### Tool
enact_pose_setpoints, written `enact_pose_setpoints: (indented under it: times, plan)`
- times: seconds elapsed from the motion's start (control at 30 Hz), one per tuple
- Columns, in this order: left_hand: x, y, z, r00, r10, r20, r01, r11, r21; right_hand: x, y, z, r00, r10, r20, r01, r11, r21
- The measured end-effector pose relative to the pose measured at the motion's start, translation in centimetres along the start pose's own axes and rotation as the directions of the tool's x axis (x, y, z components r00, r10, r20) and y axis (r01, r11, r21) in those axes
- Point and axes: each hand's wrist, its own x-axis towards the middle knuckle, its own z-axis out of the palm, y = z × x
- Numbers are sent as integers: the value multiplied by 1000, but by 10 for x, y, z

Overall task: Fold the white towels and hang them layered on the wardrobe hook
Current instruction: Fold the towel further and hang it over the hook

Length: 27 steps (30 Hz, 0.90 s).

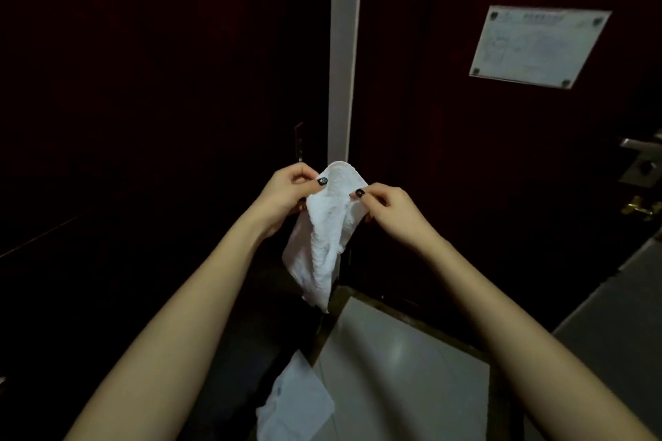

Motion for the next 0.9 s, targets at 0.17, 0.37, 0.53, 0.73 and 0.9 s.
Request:
enact_pose_setpoints:
  times: [0.17,0.37,0.53,0.73,0.9]
  plan:
    - [-42,7,15,992,20,-123,-23,999,-24,-25,-18,-2,971,-61,231,40,995,97]
    - [-84,6,26,928,7,-373,-24,999,-41,-41,-33,3,954,-144,262,128,989,78]
    - [-124,11,10,944,154,-291,-115,982,149,-42,-45,-2,914,-188,360,225,972,-66]
    - [-151,19,-14,963,199,-183,-74,845,529,-44,-58,-1,889,-250,383,304,949,-87]
    - [-156,32,-26,952,256,-171,-96,774,626,-42,-63,-9,909,-269,318,309,947,-83]
